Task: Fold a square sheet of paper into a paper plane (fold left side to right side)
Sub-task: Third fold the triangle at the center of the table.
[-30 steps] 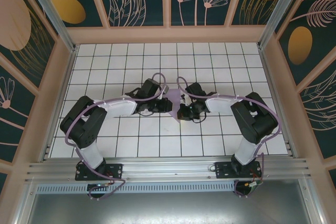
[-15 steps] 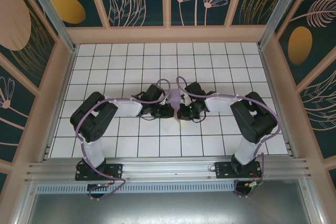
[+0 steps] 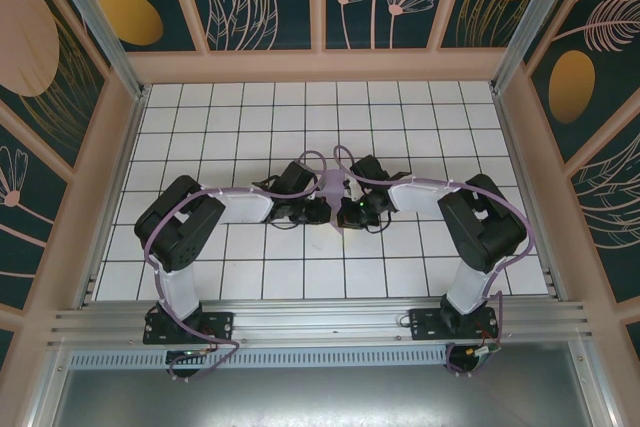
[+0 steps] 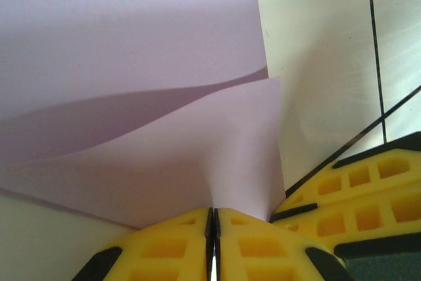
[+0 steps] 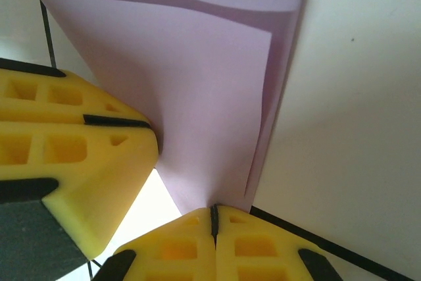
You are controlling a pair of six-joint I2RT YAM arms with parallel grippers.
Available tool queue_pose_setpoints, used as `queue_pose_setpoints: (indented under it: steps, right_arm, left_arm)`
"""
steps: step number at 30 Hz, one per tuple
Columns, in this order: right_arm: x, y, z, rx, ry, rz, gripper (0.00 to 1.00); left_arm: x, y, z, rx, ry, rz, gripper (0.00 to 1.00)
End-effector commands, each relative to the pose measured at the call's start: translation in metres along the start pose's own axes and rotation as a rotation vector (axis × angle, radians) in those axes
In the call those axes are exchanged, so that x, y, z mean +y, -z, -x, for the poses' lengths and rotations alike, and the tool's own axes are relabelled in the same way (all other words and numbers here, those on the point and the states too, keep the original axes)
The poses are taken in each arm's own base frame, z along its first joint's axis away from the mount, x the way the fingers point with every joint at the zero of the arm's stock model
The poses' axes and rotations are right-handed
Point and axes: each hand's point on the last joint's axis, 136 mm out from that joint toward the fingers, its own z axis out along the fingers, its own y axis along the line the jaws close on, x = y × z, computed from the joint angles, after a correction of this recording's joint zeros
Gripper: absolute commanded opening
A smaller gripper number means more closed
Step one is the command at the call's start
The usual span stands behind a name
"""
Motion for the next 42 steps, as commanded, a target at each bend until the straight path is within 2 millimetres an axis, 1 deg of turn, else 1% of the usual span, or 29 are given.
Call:
queue_pose_setpoints:
  steps: [1, 9, 18, 23, 26, 34, 36, 38, 40, 42]
  right_arm:
    - [-0.064, -0.010, -0.033, 0.099, -0.069, -0.256, 0.00]
    - [-0.067, -0.010, -0.034, 0.104, -0.072, -0.262, 0.00]
    - [-0.067, -0.008, -0.036, 0.104, -0.074, -0.263, 0.00]
    - [-0.065, -0.007, -0.036, 0.103, -0.073, -0.254, 0.00]
    - [-0.063, -0.006, -0.036, 0.099, -0.074, -0.242, 0.00]
    - [-0.052, -0.005, -0.032, 0.084, -0.069, -0.192, 0.00]
    - [-0.046, -0.003, -0.028, 0.068, -0.061, -0.173, 0.00]
    - [-0.038, 0.000, -0.021, 0.043, -0.049, -0.140, 0.00]
    - [-0.024, 0.005, -0.011, 0.007, -0.030, -0.090, 0.00]
    - [-0.007, 0.014, 0.002, -0.048, -0.001, -0.034, 0.07]
  left_arm:
    - [0.025, -0.002, 0.007, -0.027, 0.010, 0.114, 0.14]
    - [0.041, 0.004, 0.009, -0.046, 0.028, 0.154, 0.14]
    - [0.072, 0.016, 0.025, -0.089, 0.058, 0.198, 0.13]
    - [0.092, 0.024, 0.029, -0.108, 0.079, 0.231, 0.13]
    - [0.099, 0.027, 0.033, -0.114, 0.082, 0.244, 0.13]
    - [0.097, 0.029, 0.053, -0.139, 0.068, 0.239, 0.13]
    - [0.096, 0.032, 0.055, -0.144, 0.065, 0.239, 0.13]
    - [0.092, 0.040, 0.059, -0.162, 0.055, 0.245, 0.15]
    - [0.088, 0.049, 0.063, -0.181, 0.048, 0.245, 0.16]
    - [0.079, 0.060, 0.067, -0.210, 0.045, 0.225, 0.21]
